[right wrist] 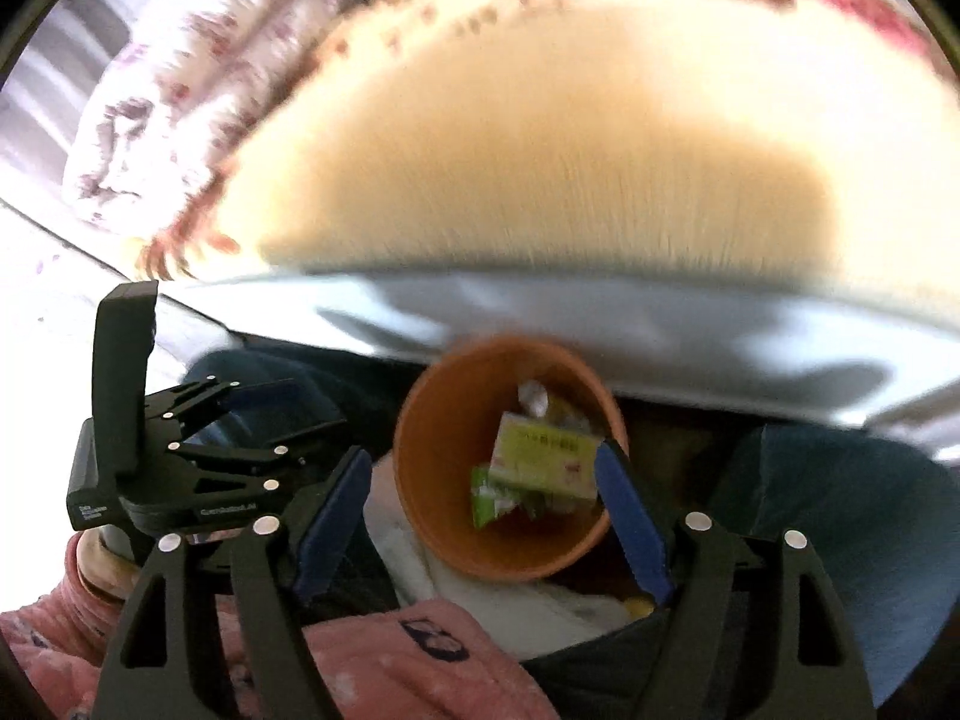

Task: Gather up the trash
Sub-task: 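Raise both open tools back over the bed, then grasp the white box with the right gripper while the left grasps the white wrapper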

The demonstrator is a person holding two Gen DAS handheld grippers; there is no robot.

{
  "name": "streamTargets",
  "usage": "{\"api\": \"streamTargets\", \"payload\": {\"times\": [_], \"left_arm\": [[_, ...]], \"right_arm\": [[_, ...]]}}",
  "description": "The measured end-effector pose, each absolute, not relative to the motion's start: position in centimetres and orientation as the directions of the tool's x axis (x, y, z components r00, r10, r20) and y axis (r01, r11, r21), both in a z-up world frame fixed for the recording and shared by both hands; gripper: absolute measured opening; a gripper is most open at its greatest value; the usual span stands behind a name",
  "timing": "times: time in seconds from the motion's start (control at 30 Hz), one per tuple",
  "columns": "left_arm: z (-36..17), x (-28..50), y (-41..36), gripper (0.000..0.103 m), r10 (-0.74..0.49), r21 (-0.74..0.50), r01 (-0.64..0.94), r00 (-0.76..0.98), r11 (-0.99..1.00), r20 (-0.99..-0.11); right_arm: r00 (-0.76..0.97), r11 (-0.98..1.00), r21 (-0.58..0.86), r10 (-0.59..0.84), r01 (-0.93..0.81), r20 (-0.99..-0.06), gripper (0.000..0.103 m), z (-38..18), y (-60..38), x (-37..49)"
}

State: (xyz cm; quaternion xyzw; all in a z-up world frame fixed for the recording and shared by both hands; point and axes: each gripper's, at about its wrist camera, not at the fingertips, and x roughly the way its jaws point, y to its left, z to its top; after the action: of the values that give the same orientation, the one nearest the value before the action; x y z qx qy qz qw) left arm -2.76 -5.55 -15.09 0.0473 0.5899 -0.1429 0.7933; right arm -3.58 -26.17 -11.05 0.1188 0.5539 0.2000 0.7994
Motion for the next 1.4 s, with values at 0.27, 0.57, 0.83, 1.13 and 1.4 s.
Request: {"api": "streamTargets", "payload": {"times": [0.27, 0.57, 0.83, 1.13, 1.4], "left_arm": [[-7.7, -1.0, -4.9, 0.072, -0.137, -0.007, 0.25, 0.503, 0.968, -0.854], [-3.8, 4.4, -4.8, 0.078, -0.16, -0.036, 0.216, 0.592, 0.976, -0.79], [-3.4, 9.3, -4.5, 0.078, -0.183, -0.071, 0.208, 0.593, 0.976, -0.784], [-3.9, 13.4, -4.3, 0.078, -0.187, -0.087, 0.198, 0.574, 0.976, -0.797], [-3.9, 16.9, -5.5, 0.078, -0.252, -0.146, 0.232, 0.541, 0.962, -0.802]], "right_arm": [[0.519, 0.921, 0.288, 0.387, -0.263, -0.762, 0.082, -5.1, -27.1, 1.3], [0.657, 0.968, 0.14, 0.246, -0.21, -0.713, 0.084, -3.5, -28.7, 15.2], [0.667, 0.97, 0.163, 0.244, -0.183, -0.704, 0.09, -4.7, -29.4, 28.5], [0.6, 0.964, 0.085, 0.224, -0.251, -0.768, 0.088, -7.8, -28.9, 36.6], [0.606, 0.962, 0.133, 0.256, -0.24, -0.753, 0.064, -6.2, -30.2, 34.4]]}}
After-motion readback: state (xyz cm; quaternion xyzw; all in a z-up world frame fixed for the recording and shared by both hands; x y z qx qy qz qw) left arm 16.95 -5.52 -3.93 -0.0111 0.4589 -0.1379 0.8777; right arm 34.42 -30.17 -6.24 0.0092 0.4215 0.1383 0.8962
